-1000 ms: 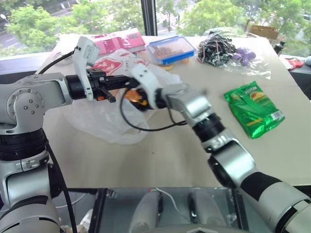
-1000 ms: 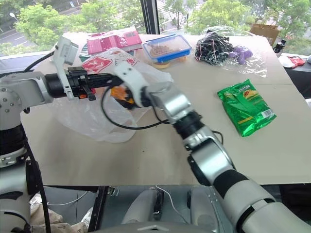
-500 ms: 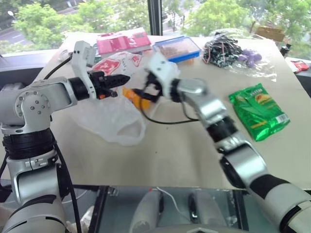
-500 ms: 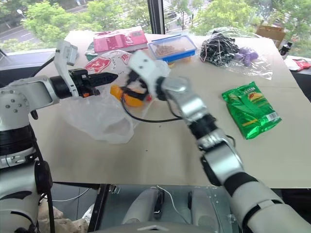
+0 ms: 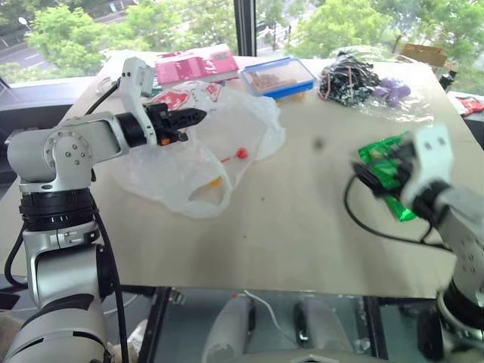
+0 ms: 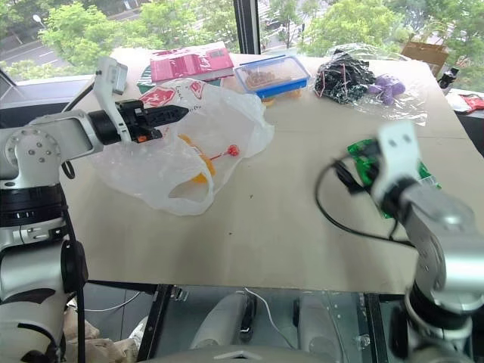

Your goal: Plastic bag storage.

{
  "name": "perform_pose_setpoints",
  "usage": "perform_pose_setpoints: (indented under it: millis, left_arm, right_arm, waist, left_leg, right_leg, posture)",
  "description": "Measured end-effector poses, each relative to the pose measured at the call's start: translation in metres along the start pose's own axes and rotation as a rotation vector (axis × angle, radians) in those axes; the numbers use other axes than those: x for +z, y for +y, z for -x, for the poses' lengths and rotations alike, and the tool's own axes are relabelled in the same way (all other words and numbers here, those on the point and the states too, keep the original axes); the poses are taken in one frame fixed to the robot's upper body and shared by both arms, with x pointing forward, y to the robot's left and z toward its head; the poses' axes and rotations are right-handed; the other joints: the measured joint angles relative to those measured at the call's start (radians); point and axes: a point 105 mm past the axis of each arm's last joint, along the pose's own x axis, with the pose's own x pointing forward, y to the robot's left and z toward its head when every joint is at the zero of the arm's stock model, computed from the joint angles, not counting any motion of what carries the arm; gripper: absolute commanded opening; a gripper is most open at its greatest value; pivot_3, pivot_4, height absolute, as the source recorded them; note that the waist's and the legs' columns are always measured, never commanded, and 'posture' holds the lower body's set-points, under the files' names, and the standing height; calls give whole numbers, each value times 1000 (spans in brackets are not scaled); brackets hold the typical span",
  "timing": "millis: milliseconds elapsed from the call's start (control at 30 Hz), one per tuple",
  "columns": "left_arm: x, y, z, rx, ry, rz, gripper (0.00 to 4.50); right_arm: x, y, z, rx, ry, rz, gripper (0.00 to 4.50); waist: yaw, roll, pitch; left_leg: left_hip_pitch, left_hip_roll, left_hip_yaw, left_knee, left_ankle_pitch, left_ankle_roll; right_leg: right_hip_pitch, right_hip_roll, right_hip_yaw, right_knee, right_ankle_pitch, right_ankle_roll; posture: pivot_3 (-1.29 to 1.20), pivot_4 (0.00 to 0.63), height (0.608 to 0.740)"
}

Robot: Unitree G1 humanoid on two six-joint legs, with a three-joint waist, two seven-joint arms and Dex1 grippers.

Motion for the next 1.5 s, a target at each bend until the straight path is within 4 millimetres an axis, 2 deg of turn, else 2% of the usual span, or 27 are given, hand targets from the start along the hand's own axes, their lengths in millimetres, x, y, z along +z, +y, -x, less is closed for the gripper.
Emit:
perform_pose_setpoints:
  millis: [33, 100, 200, 300, 400, 600, 800, 833, 867, 967, 1000, 1067, 1133, 1200, 1300, 1433, 1500]
  left_arm:
    - [-2, -1, -4, -11, 9, -3, 0]
    - [-2, -4, -6, -26, 12, -6, 0]
    - [3, -5, -8, -39, 3, -17, 0]
    - [4, -6, -8, -46, -2, -26, 0]
    - [4, -6, -9, -51, 0, -26, 0]
    - [5, -7, -7, -49, 1, -37, 0]
    - [5, -8, -4, -44, 12, -50, 0]
    - [6, -8, -2, -41, 10, -53, 0]
    - [7, -8, -1, -38, 9, -58, 0]
    - [6, -6, 2, -27, 13, -58, 0]
    - [6, -6, 2, -27, 16, -55, 0]
    - [6, -7, 2, -28, 17, -53, 0]
    - [6, -7, 2, -28, 17, -53, 0]
    - [6, -7, 2, -28, 17, -52, 0]
    - [6, -6, 2, -27, 16, -48, 0]
    - [10, -6, 1, -28, 9, -47, 0]
    - [9, -4, 1, -25, 11, -40, 0]
  right_arm:
    - [-7, -10, 5, -60, 12, -52, 4475]
    - [-9, -13, 9, -83, 9, -73, 4475]
    - [-32, -33, 25, -178, 11, -246, 4475]
    - [-38, -43, 26, -200, -10, -368, 4475]
    - [-40, -44, 18, -174, -6, -442, 4475]
    - [-67, -48, -9, -114, 73, -507, 4475]
    - [-71, -50, -27, -85, 48, -477, 4475]
    - [-71, -51, -31, -82, 34, -483, 3962]
    - [-72, -52, -33, -84, 28, -487, 3702]
    - [-75, -56, -38, -94, 4, -490, 2218]
    - [-75, -56, -40, -93, -1, -485, 1856]
    - [-74, -52, -43, -73, -12, -473, 781]
    - [-72, -44, -45, -33, -33, -466, 74]
    - [-71, -37, -43, 10, -40, -474, 74]
    - [-59, -14, -33, 157, -67, -481, 74]
    - [-18, 25, -8, 399, -155, -355, 74]
    - [-4, 43, 2, 495, -181, -317, 74]
  waist:
    - [-3, 0, 0]
    - [-4, 0, 0]
    - [0, 0, 0]
    - [-4, 1, 0]
    - [-3, 1, 0]
    - [-2, 1, 0]
    - [-8, -1, -1]
    - [-9, -1, -1]
    - [-10, -1, -1]
    - [-11, -1, -1]
    - [-12, -1, -1]
    - [-16, -1, -1]
    - [-19, -1, -1]
    - [-21, -1, -1]
    - [-21, 1, 0]
    - [-21, 2, 1]
    - [-21, 2, 1]
  left_leg:
    - [1, 0, 2, 0, 0, 0]
    - [2, 1, 2, 0, 0, 0]
    - [2, 1, 0, 0, 0, 0]
    - [3, 1, 1, 0, 0, 0]
    - [4, 1, 0, 0, 0, 0]
    - [3, 1, 0, 0, 0, 0]
    - [13, 2, 1, -1, 0, 0]
    - [16, 2, 1, -2, 0, 0]
    - [17, 2, 1, -2, 0, 0]
    - [17, 3, 0, -2, 0, 1]
    - [17, 3, 0, -2, 0, 1]
    - [17, 3, 0, -2, 0, 1]
    - [17, 3, 0, -4, 0, 0]
    - [17, 3, 0, -5, 0, 0]
    - [15, 3, 0, -5, 0, 0]
    - [14, 3, -1, -5, 0, 1]
    - [14, 3, -1, -5, 0, 1]
  right_leg:
    - [0, 0, 2, 1, 0, 0]
    - [0, 1, 1, 1, 0, 0]
    - [1, 2, -1, 1, 0, 0]
    - [3, 1, 0, 1, 0, 0]
    - [3, 1, -1, 1, 0, 0]
    - [3, 1, 0, 0, 0, 0]
    - [13, 1, 0, -2, 0, 0]
    - [16, 1, 0, -4, 0, 0]
    - [18, 1, -1, -5, 0, 0]
    - [18, 2, -1, -7, 0, 0]
    - [18, 2, -1, -7, 0, 0]
    - [18, 2, -1, -7, 0, 0]
    - [18, 2, -1, -7, 0, 0]
    - [17, 2, -1, -7, 0, 0]
    - [15, 2, 0, -7, 0, 0]
    - [15, 1, -1, -8, 0, 0]
    - [15, 2, -2, -9, 0, 0]
  posture:
    - [0, 150, 732]
    - [0, 150, 732]
    - [0, 150, 732]
    - [0, 150, 732]
    - [0, 150, 732]
    - [0, 150, 732]
    - [0, 150, 732]
    - [0, 150, 732]
    - [0, 150, 732]
    - [0, 150, 732]
    - [0, 150, 732]
    - [0, 150, 732]
    - [0, 150, 732]
    - [0, 150, 732]
    - [0, 150, 732]
    - [0, 150, 732]
    - [0, 150, 732]
